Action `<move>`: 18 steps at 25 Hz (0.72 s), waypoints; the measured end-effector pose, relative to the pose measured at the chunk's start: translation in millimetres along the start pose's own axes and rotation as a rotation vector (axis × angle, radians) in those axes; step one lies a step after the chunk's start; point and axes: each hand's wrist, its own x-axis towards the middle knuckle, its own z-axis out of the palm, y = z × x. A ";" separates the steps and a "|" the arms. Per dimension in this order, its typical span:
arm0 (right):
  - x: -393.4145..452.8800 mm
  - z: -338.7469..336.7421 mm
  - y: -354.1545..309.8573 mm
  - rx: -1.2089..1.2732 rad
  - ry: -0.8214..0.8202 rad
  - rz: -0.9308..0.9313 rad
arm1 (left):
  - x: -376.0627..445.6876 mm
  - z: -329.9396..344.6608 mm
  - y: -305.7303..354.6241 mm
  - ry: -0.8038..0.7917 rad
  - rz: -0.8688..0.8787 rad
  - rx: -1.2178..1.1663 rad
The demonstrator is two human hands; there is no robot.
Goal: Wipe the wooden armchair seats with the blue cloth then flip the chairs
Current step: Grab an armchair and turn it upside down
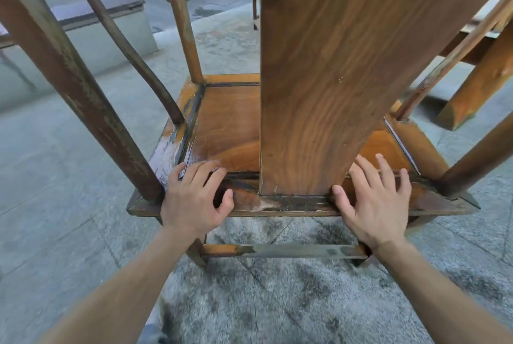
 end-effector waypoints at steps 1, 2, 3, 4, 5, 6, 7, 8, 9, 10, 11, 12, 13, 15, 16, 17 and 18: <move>6.0 3.3 -3.5 -0.008 -0.004 0.026 | 7.9 7.2 -8.4 -0.005 0.022 -0.034; 10.3 7.0 -6.9 -0.017 -0.010 0.047 | 14.9 13.7 -15.6 -0.008 0.042 -0.065; 14.6 11.3 -10.6 -0.029 -0.010 0.062 | 23.5 21.0 -23.0 -0.007 0.062 -0.087; 20.7 15.9 -15.0 -0.040 -0.011 0.079 | 34.1 29.8 -31.4 -0.001 0.078 -0.105; 27.9 19.7 -19.2 -0.049 -0.013 0.098 | 44.1 39.0 -39.4 0.003 0.094 -0.128; 37.0 24.1 -22.3 -0.058 -0.016 0.121 | 56.0 50.0 -47.9 0.008 0.114 -0.155; 44.1 28.0 -25.4 -0.069 -0.016 0.148 | 66.4 60.3 -55.1 0.012 0.132 -0.181; 50.5 32.9 -28.6 -0.088 -0.006 0.175 | 78.3 71.1 -62.0 0.013 0.156 -0.206; 56.1 38.1 -31.3 -0.113 0.009 0.200 | 90.6 81.2 -68.3 0.002 0.181 -0.232; 61.9 43.8 -33.5 -0.138 0.020 0.224 | 102.4 91.9 -74.7 -0.009 0.210 -0.258; 71.5 51.0 -36.0 -0.156 0.027 0.252 | 116.8 104.5 -82.9 -0.023 0.243 -0.282; 79.7 55.6 -37.6 -0.170 0.031 0.276 | 128.5 115.0 -88.8 -0.031 0.268 -0.302; 87.7 60.4 -39.8 -0.186 0.039 0.299 | 141.2 127.3 -94.8 -0.038 0.293 -0.326; 104.2 72.0 -48.3 -0.213 0.050 0.360 | 169.9 151.1 -107.5 -0.038 0.327 -0.365; 115.0 79.5 -53.8 -0.233 0.056 0.398 | 187.4 165.4 -113.9 -0.037 0.349 -0.385; 126.9 85.2 -57.6 -0.246 0.056 0.442 | 203.9 179.2 -118.5 -0.042 0.368 -0.401; 138.7 89.6 -59.8 -0.254 0.045 0.477 | 220.1 191.5 -122.4 -0.043 0.390 -0.409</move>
